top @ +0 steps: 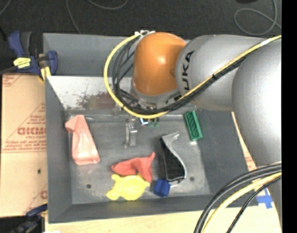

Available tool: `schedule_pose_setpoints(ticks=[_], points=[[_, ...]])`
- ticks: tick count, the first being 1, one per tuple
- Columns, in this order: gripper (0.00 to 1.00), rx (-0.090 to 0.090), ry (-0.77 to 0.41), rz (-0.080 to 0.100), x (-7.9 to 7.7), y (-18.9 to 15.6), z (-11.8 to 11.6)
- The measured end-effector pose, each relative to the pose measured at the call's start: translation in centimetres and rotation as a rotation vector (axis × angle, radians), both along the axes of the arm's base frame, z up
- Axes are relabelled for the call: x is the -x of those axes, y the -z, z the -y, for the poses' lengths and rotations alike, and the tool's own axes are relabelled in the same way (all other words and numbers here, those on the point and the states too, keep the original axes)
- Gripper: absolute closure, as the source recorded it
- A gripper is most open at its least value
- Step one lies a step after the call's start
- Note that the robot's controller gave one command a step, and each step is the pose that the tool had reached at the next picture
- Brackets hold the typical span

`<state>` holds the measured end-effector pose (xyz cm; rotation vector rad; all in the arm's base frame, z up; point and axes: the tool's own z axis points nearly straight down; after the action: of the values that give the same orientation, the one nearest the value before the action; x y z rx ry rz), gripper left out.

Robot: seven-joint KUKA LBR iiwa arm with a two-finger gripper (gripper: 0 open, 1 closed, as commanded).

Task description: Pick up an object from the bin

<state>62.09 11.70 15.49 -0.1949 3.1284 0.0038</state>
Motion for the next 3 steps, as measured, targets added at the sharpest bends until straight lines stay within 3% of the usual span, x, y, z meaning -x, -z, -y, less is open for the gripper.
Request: schedule_pose_setpoints(ticks=[1, 2, 3], points=[[0.00, 0.005, -0.235, -0.004, -0.2, 0.4, 3.2], [0.00, 0.000, -0.091, 0.005, 1.3, 2.2, 5.0], [0.00, 0.003, -0.098, 0.000, 3.2, 4.4, 7.6]])
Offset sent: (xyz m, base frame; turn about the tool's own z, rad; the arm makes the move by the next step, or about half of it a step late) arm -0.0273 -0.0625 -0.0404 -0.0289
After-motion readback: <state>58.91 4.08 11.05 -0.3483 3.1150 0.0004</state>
